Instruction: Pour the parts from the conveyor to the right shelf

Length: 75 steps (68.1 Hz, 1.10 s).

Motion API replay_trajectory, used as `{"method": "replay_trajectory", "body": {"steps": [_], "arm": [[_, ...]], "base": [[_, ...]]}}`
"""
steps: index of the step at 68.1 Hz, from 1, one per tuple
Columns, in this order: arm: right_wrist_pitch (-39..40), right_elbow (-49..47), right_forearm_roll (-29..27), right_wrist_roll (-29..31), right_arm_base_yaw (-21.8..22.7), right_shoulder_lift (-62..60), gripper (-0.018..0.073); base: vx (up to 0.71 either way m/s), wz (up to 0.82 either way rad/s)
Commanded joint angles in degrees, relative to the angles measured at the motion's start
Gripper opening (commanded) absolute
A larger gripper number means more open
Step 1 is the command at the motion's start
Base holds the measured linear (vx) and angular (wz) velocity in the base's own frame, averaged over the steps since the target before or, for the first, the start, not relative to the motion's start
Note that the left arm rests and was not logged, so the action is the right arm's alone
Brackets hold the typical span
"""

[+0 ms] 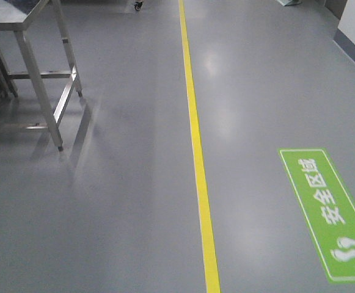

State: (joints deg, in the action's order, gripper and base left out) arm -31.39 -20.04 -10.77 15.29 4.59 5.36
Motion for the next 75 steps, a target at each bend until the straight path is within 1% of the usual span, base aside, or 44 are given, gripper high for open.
{"method": "replay_trajectory", "body": {"steps": [1,42,75], "arm": [[4.5,-1.6,-0.3,0.2,0.1,0.7,-0.0006],[4.5,-1.6,-0.3,0.2,0.1,0.7,-0.0006],[4.5,-1.6,-0.3,0.2,0.1,0.7,-0.0006]], "base": [[0.74,0.0],[0.75,0.05],[0.73,-0.04]]}}
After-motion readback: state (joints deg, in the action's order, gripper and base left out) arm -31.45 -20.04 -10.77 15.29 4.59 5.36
